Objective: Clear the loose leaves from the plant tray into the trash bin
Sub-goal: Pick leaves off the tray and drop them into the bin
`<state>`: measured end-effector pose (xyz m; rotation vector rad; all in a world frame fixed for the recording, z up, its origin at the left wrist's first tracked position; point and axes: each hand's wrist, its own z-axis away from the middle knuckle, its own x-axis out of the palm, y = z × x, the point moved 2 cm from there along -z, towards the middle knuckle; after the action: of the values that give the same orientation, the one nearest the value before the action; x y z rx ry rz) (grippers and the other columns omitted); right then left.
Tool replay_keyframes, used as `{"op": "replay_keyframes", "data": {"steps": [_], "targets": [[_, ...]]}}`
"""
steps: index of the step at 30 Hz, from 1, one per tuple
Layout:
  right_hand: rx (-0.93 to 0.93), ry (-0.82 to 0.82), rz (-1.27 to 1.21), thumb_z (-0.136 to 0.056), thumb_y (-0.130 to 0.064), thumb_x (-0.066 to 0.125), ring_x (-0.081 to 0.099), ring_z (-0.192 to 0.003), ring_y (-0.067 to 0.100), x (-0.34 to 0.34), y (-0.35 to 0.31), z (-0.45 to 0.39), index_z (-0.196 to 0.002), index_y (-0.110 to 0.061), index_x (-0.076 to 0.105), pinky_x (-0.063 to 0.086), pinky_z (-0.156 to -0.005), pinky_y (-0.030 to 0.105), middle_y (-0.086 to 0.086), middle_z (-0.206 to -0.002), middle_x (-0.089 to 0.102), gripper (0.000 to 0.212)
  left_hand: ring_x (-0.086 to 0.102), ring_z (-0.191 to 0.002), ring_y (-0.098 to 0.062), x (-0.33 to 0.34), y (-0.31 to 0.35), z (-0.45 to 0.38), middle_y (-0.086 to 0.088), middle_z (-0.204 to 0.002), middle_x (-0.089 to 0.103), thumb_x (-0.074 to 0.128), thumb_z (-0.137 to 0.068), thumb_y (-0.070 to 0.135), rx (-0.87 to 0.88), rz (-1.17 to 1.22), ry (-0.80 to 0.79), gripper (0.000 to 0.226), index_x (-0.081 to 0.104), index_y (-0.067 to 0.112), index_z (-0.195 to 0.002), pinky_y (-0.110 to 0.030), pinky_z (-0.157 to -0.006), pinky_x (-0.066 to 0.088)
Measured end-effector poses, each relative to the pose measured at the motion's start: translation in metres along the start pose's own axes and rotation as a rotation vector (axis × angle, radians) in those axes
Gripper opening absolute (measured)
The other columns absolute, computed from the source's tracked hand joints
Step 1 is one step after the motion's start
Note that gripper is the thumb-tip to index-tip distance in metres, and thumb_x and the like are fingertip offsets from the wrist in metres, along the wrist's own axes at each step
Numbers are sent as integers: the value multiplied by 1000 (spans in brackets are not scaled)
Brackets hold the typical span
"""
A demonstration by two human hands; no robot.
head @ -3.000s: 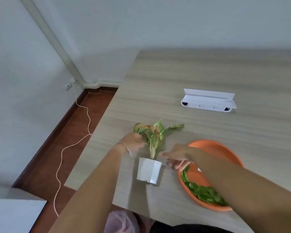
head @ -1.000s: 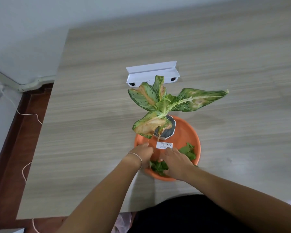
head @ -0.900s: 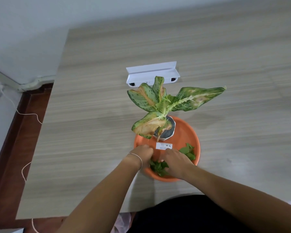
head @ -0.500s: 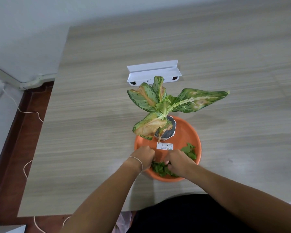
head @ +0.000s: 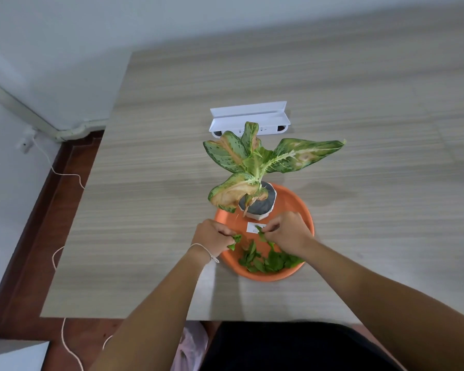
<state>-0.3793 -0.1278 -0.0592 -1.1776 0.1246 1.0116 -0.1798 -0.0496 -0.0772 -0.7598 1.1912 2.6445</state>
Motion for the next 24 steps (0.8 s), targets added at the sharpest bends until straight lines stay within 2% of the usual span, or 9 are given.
{"op": "replay_keyframes", "data": {"steps": [3, 5, 8, 11, 13, 16, 19, 22, 24], "targets": [[-41, 15, -47, -74, -5, 69, 67, -59, 4, -7, -8, 4, -72, -19, 80, 54, -55, 20, -9, -70, 74, 17, 76, -68, -20, -7, 0, 7, -13, -83, 77, 78, -69, -4, -11, 127, 78, 14, 79, 7, -78, -30, -65, 63], [-62, 19, -61, -74, -6, 70, 66, -57, 6, -9, -12, 6, -74, -18, 80, 58, -59, 24, -8, -67, 74, 17, 76, -73, -23, -11, 0, 14, -13, -81, 77, 77, -71, -5, -4, 227, 102, 15, 80, 8, -78, -34, -70, 63], [-88, 3, -68, -74, -7, 71, 68, -55, 10, -3, -19, 12, -73, -18, 80, 56, -54, 23, -9, -61, 71, 15, 75, -77, -25, -17, -10, 28, -14, -81, 75, 75, -74, -9, -11, 364, 127, 17, 78, 6, -79, -31, -69, 62], [-106, -15, -74, -73, -8, 72, 65, -55, 5, 11, -29, 22, -71, -20, 80, 48, -50, 14, -12, -65, 72, 15, 74, -71, -20, -28, -27, 45, -17, -85, 74, 74, -74, -12, -44, 478, 159, 13, 75, -4, -85, -25, -62, 61], [-122, -24, -69, -72, -10, 73, 64, -57, 3, 24, -38, 29, -72, -21, 80, 46, -52, 15, -10, -69, 74, 13, 73, -70, -20, -36, -42, 57, -17, -85, 74, 74, -73, -13, -52, 528, 176, 13, 75, 0, -76, -28, -62, 62], [-154, -40, -61, -71, -10, 75, 62, -56, 1, 57, -60, 34, -73, -19, 79, 51, -59, 21, -7, -67, 73, 10, 73, -72, -24, -59, -77, 78, -16, -83, 74, 74, -71, -14, -72, 591, 228, 20, 72, 6, -68, -34, -64, 63], [-199, -90, -26, -70, -10, 76, 55, -48, -7, 105, -94, 42, -73, -21, 79, 40, -50, 9, -14, -59, 66, 12, 71, -65, -22, -93, -127, 100, -12, -74, 73, 72, -73, -16, -99, 695, 304, 21, 70, 5, -68, -31, -59, 63], [-293, -210, 38, -69, -10, 77, 53, -47, -2, 171, -131, 57, -71, -22, 79, 37, -44, 10, -7, -61, 70, 12, 68, -55, -15, -124, -191, 132, -3, -59, 70, 71, -74, -18, -131, 761, 415, 21, 67, 2, -68, -27, -53, 61], [-366, -289, 92, -70, -9, 76, 56, -50, 5, 219, -153, 73, -73, -20, 79, 40, -47, 15, -2, -64, 72, 11, 66, -49, -12, -138, -235, 160, -3, -56, 69, 72, -73, -18, -173, 770, 450, 20, 67, 1, -69, -27, -51, 60]]}}
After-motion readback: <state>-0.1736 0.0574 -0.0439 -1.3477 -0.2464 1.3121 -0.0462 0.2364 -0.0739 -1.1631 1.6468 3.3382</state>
